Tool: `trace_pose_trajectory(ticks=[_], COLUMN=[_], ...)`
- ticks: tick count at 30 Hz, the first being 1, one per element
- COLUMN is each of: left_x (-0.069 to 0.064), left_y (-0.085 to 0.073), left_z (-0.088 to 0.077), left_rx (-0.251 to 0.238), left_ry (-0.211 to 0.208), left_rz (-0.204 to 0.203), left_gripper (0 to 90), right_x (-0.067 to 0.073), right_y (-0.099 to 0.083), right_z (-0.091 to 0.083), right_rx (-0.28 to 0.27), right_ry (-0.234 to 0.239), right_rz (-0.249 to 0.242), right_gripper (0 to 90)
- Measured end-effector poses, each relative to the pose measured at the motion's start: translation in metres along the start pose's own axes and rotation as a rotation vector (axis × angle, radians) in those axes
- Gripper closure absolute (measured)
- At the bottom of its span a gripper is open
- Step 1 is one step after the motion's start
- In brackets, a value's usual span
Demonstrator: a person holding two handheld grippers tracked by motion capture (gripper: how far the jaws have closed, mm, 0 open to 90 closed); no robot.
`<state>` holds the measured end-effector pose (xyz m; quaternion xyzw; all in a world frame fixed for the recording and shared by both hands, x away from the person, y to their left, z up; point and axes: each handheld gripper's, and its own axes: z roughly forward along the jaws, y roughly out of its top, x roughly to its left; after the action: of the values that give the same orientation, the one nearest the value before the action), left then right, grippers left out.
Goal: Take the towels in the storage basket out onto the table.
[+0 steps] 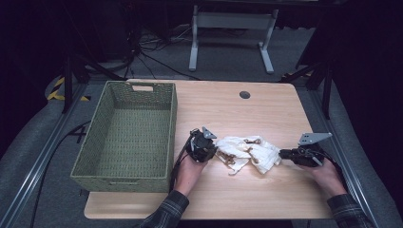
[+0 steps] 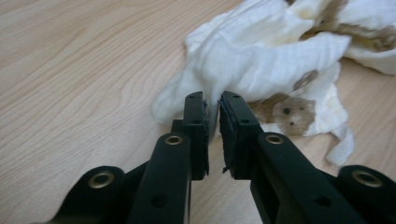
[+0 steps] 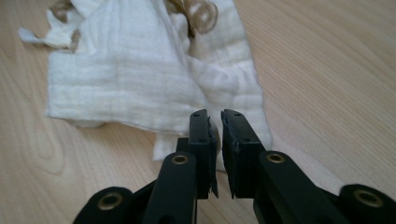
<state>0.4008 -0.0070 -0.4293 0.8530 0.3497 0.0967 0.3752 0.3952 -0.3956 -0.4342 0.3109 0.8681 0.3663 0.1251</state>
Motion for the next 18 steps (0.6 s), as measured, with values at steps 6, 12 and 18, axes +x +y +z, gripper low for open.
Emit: trace_pose_trajectory(ticks=[6,12,18], left_x=[-0.024,-0.043,-0.054], left_y=[0.002,0.002,0.002], left_z=[-0.004,0.007,0.019], left_rx=[-0.017,0.0,0.023], left_ry=[-0.057,-0.121,-0.161], left_rz=[0.071,0.123,0.167], left_gripper=[72.2,70.4,70.3], right_x=[0.015,0.036,0.053], right_y=[0.01,0.02,0.028], right_z=[-0.01,-0.007,-0.002], right_rx=[-0.054,-0.072,-0.09], right_ry=[0.021,0.076,0.132], right_rz=[-0.017,-0.055,-0.076], right_gripper=[73.3,73.4,74.3])
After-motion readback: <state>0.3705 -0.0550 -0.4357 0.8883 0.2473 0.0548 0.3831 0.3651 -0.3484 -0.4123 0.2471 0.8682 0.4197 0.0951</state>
